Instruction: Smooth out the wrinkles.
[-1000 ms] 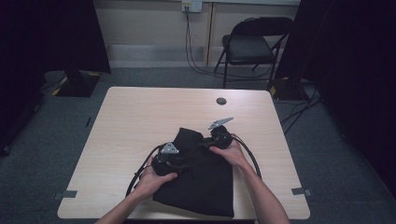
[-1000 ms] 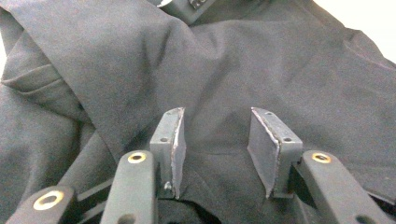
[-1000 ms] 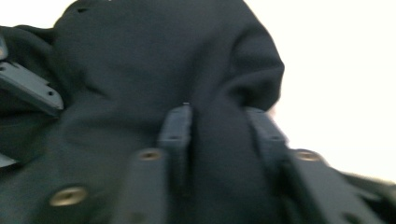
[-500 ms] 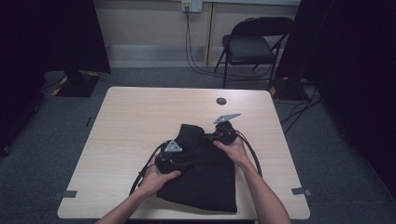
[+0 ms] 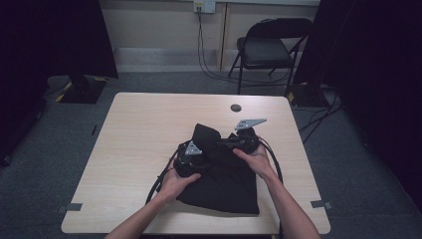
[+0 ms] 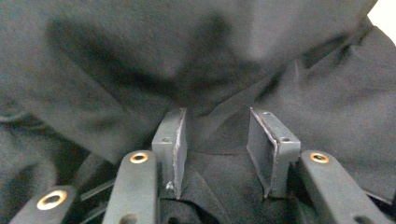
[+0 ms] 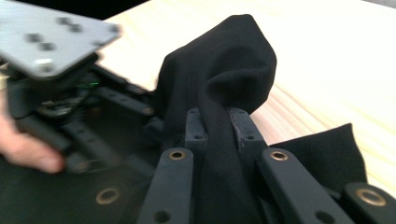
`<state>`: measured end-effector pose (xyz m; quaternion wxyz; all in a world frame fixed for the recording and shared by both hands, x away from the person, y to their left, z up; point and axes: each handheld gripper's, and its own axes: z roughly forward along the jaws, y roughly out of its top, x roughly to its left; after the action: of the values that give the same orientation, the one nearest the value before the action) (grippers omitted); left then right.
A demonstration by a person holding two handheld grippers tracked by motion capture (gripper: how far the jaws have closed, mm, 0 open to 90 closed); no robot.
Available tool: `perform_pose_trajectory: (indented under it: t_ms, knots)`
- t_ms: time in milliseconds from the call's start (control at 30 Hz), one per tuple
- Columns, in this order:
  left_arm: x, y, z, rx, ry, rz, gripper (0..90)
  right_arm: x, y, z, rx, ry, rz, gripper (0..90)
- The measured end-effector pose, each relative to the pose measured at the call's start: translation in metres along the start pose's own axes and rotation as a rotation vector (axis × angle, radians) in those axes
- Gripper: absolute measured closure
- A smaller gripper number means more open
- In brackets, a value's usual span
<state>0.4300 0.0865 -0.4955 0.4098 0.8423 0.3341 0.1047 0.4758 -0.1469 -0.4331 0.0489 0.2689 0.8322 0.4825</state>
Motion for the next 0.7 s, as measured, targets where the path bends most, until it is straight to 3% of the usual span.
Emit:
perform_pose_trajectory:
  t_ms: [67, 167, 300, 433, 533, 700]
  knots:
    - [0.000, 0.001, -0.001, -0.001, 0.019, 0.010, 56.2, 0.004, 0.001, -0.001, 0.003, -0.005, -0.014, 79.4]
    - [0.001, 0.002, -0.006, -0.004, 0.004, -0.005, 50.7, -0.002, -0.001, -0.001, 0.001, -0.012, 0.004, 79.4]
    - [0.000, 0.003, -0.033, -0.036, 0.027, 0.038, 48.0, -0.010, -0.003, -0.001, -0.018, -0.016, 0.033, 79.5]
    - [0.002, -0.001, -0.065, -0.029, -0.055, 0.040, 44.8, -0.012, -0.004, -0.001, -0.017, -0.020, 0.038, 79.4]
    - [-0.011, -0.010, -0.086, -0.042, -0.147, 0.038, 41.2, -0.013, -0.004, -0.001, -0.019, -0.023, 0.042, 79.5]
    - [-0.036, -0.026, -0.092, -0.044, -0.253, 0.101, 40.0, -0.014, -0.004, 0.000, -0.013, -0.037, 0.046, 79.5]
